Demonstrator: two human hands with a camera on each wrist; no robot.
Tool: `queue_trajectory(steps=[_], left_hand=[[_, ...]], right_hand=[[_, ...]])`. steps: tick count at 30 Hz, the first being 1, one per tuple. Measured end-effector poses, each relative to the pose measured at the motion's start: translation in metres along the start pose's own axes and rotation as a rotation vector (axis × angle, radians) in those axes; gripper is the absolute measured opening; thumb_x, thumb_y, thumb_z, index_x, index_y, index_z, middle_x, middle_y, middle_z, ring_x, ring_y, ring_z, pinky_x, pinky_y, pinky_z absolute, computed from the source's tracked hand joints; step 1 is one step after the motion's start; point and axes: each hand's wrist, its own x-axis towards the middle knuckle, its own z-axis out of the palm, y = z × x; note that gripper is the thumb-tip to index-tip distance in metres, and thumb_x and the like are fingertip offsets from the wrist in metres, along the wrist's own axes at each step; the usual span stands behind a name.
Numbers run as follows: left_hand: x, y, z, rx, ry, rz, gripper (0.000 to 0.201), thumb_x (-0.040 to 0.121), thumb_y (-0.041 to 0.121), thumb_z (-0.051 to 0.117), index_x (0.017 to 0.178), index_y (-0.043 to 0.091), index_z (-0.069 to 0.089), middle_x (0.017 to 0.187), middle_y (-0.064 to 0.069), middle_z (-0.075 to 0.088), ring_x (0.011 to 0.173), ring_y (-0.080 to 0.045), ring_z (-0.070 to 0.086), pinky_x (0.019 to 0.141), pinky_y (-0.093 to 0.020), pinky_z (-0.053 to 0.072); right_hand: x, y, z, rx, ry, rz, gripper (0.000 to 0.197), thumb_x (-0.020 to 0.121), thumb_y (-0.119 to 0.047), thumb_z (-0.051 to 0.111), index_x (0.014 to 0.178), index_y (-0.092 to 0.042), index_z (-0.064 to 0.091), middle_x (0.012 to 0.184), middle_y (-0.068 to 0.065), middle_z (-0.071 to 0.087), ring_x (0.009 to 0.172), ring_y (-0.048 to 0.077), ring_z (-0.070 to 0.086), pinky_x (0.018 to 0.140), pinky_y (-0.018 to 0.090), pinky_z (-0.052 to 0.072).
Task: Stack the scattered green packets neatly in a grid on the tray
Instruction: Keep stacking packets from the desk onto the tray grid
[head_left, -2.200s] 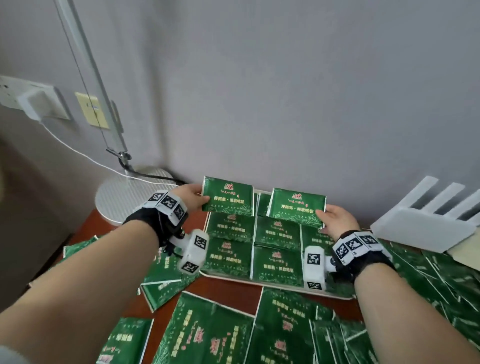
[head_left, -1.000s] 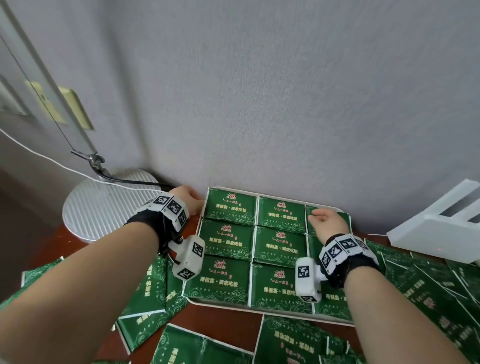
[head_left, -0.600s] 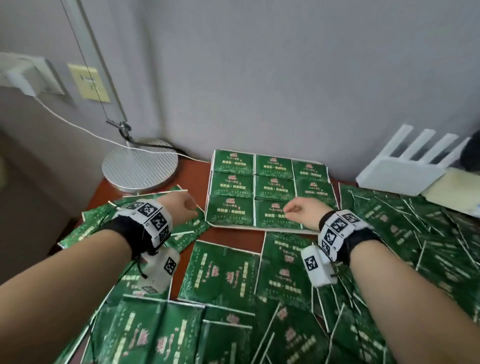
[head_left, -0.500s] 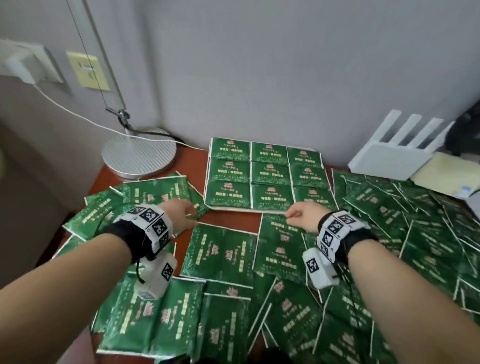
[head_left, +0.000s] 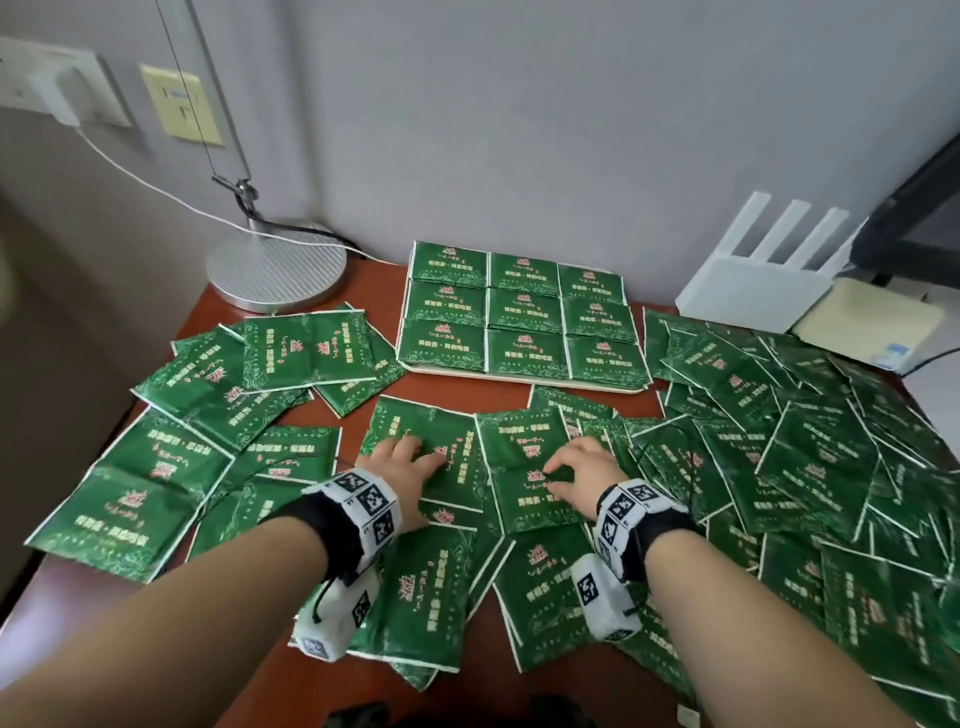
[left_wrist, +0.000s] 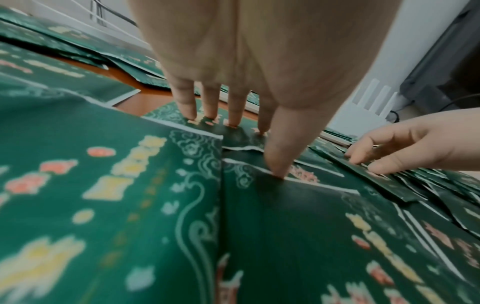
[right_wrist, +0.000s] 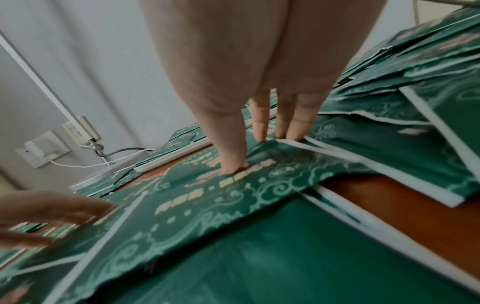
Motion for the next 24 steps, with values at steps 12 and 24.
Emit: queue_trajectory(steps=[12,24], left_hand=[[0.003,0.02,0.004,0.012,0.076,-0.128,0.086,0.078,0.005,0.064,0.146,0.027,0.016,0.15,-0.001,0.021,0.136,-0.024,0.026,0.11,-0.04,0.03],[-0.001,-0.012,-0.01,-0.206,0.168,-0.535,0.043,0.092,0.022,0.051,0.132,0.015,0.037,0.128,-0.009,0.045,0.099,-0.022,0.059,0.081,-0.033,0.055]], right_hand=[[0.02,0.017,-0.02,0.203,-0.069,0.01,0.076,0.082,-0.014,0.067,0.144,-0.018,0.022,0.135,0.012,0.047,0.106,0.025,0.057,0.091,0.031,0.048],[0.02,0.032,-0.04,0.102,-0.003,-0.114,0.06,0.089,-0.016,0.059,0.141,-0.023,0.03,0.135,0.009,0.049,0.109,0.025,0.057,0.088,0.029,0.045]])
